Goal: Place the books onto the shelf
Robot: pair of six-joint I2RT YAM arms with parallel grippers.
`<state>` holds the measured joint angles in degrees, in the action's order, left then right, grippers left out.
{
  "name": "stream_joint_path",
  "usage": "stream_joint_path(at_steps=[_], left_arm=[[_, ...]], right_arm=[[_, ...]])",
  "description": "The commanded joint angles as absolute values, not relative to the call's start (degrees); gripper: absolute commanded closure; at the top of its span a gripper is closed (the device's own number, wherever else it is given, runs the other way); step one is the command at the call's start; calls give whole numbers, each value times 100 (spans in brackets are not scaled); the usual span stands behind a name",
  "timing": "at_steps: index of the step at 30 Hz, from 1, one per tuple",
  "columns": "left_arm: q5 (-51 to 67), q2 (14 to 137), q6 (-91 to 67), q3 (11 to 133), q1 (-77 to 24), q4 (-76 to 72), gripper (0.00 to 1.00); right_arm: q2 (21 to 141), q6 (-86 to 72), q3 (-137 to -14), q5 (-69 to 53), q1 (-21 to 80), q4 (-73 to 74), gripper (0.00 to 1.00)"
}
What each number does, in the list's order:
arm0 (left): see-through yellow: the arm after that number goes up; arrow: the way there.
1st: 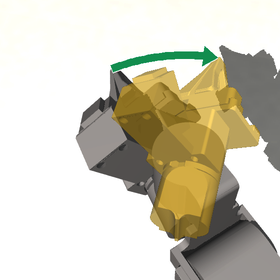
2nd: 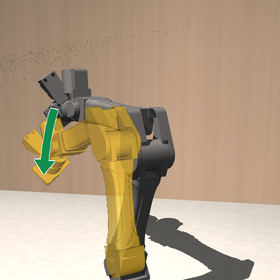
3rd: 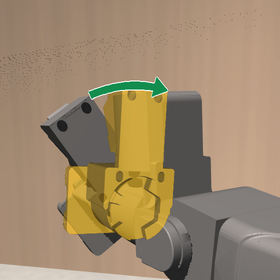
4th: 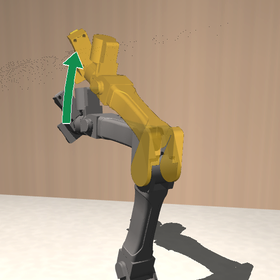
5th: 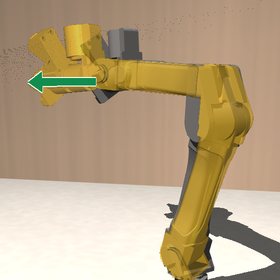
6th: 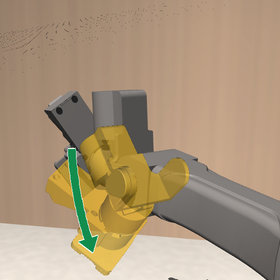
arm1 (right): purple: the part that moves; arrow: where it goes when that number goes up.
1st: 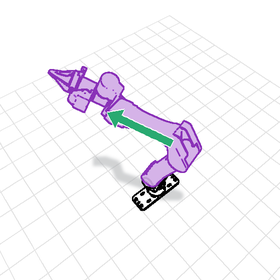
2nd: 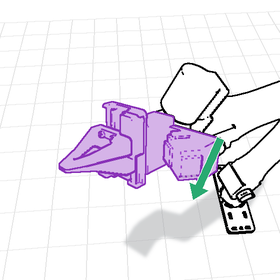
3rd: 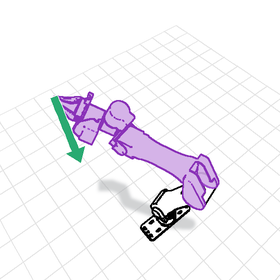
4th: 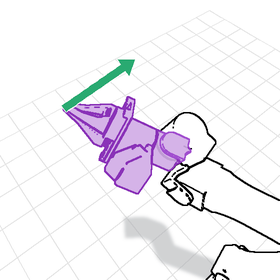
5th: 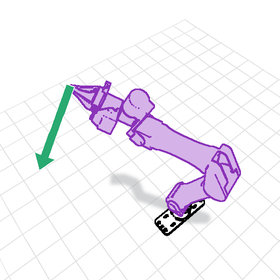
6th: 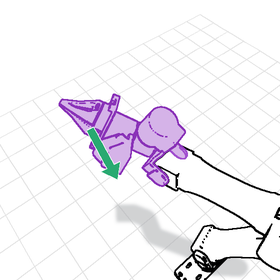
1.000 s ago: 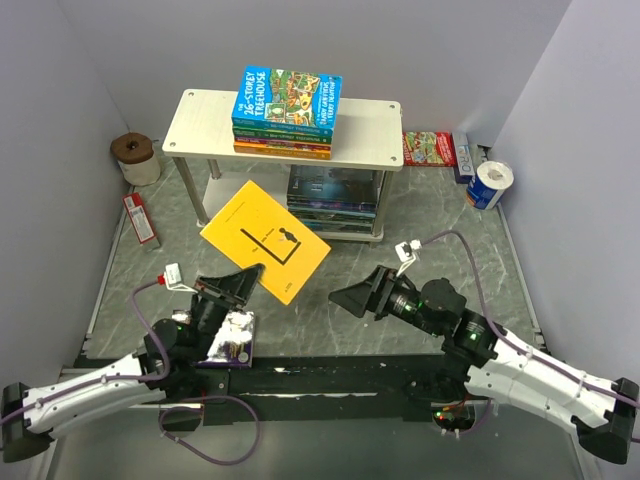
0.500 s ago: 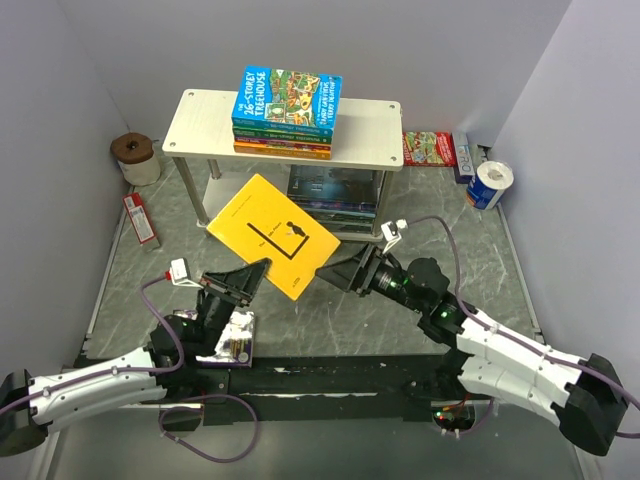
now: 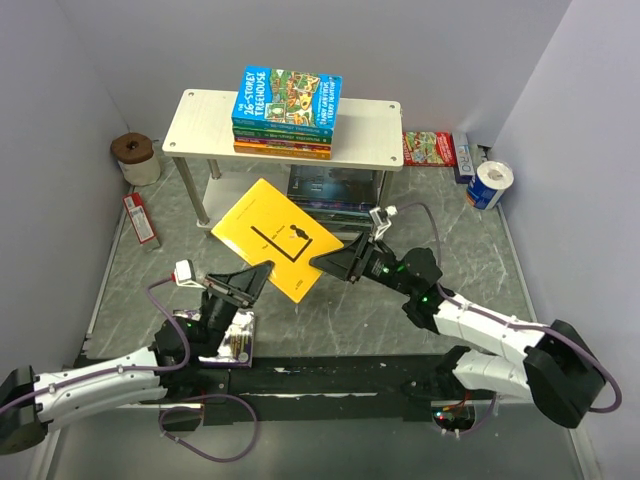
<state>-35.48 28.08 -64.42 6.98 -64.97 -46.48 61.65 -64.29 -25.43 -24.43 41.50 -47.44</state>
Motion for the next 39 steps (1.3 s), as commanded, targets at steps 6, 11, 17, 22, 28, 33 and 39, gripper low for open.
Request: stream_joint_path(at_steps=[6,11,17,22,28,33,39], left_arm=[[-3164,2752,-6707,729,-6513,-5117,93],[-3226,1926,-6381,782,-6504,-4088,65],[-3042,1012,-6205,642,-6372,-3534,57],[-2655,1028,-6231,624,-6249,-3490,60],[-2523,1142,-6328,554,-6161,-3621,64],[-2461,1213,-6434,562,-6082,-3586,64],[-2391,1160,-6460,580,-6003,-3472,65]], right_arm=[[6496,-6891,-2795,-3304,3920,-6250,90],[6056,-6837,-3005,-3875,3613,-5046,100],[5836,-7136,-3444,-4911,3209,-4283,100],[5695,-7049,-3682,-5440,2954,-3614,100],[5625,-6706,-3788,-5950,2655,-2927,100],[5651,-6461,-3902,-6205,2453,-2480,100],[5748,-5995,-4350,-6521,2224,-1688,100]])
